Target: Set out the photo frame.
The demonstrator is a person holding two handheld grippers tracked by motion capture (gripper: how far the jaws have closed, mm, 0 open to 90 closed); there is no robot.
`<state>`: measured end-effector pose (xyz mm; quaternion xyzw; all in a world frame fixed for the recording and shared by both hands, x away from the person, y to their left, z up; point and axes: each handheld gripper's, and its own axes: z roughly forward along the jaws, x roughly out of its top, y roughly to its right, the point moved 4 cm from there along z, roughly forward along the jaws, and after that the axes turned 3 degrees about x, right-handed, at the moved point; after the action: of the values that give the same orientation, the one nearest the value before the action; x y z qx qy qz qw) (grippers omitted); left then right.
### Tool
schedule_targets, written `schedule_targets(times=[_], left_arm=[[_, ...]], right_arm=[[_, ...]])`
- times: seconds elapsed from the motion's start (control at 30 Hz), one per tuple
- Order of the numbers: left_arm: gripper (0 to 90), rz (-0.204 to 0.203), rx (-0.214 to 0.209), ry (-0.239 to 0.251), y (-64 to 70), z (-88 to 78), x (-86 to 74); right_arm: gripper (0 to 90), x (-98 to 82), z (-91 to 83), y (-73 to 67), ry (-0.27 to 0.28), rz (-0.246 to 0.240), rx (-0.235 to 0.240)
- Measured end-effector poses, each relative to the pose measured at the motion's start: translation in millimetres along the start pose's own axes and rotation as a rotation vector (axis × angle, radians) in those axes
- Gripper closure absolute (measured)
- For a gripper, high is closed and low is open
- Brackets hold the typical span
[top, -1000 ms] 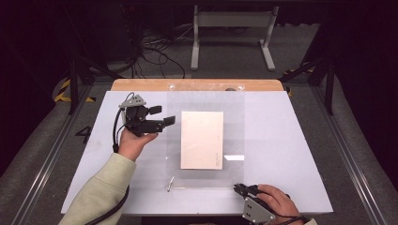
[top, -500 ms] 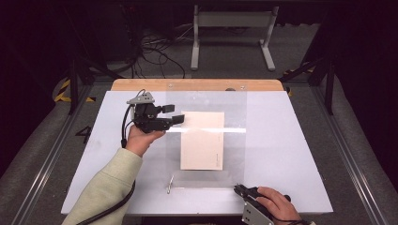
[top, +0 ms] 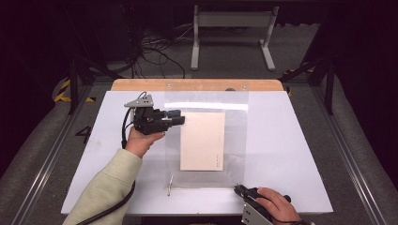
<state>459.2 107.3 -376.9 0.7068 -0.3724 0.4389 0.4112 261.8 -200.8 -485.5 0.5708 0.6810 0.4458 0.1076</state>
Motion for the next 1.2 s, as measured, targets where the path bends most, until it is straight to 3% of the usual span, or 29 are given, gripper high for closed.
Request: schedule_targets(times=[0.17, 0.3, 0.47, 0.6, 0.67, 0.77, 0.83, 0.9, 0.97, 1.0, 1.03, 1.07, 1.2], left_arm=[[63.7, 0.045, -0.035, 0.013, 6.8, -5.3, 2.0], [66.0, 0.035, -0.061, 0.023, 9.9, -7.6, 3.2], [73.4, 0.038, -0.131, 0.059, 17.9, -12.3, 9.1], [75.9, 0.063, -0.144, 0.060, 26.8, -14.2, 15.4], [77.0, 0.053, -0.155, 0.059, 30.2, -15.0, 17.5], [78.8, 0.038, -0.169, 0.067, 33.5, -16.0, 18.8], [80.4, -0.003, -0.195, 0.090, 38.1, -16.6, 20.3], [82.3, -0.051, -0.220, 0.138, 44.2, -17.0, 22.2], [84.3, -0.059, -0.227, 0.158, 46.8, -17.6, 23.4], [85.3, -0.048, -0.233, 0.200, 55.1, -20.4, 28.9], [85.7, -0.048, -0.233, 0.200, 55.1, -20.4, 28.9], [85.9, -0.006, -0.216, 0.219, 64.8, -23.5, 35.4], [85.9, 0.087, -0.157, 0.226, 84.2, -28.2, 46.6]], right_arm=[[84.3, -1.4, -0.5, 0.1, 0.000, 0.019, 0.002], [84.2, -2.1, -1.2, -0.2, -0.006, 0.027, -0.004], [84.0, -3.8, -2.1, 0.2, -0.012, 0.031, -0.006], [83.6, -5.0, -3.1, -0.3, -0.007, 0.051, -0.001], [82.5, -4.2, -3.6, 0.0, -0.016, 0.040, 0.011], [79.1, -4.6, -4.5, 0.5, -0.007, 0.076, 0.029], [75.6, -4.6, -5.9, 0.6, 0.007, 0.133, 0.055], [69.6, -3.4, -7.4, 0.4, 0.024, 0.192, 0.051], [67.1, -2.7, -8.5, 0.9, 0.034, 0.200, 0.051], [66.7, -2.4, -11.1, 2.4, 0.035, 0.197, 0.044], [66.7, -2.4, -11.1, 2.4, 0.035, 0.197, 0.044], [66.3, -1.0, -15.5, 4.7, 0.070, 0.233, 0.034], [65.8, -2.6, -27.7, 12.9, 0.107, 0.276, -0.008]])
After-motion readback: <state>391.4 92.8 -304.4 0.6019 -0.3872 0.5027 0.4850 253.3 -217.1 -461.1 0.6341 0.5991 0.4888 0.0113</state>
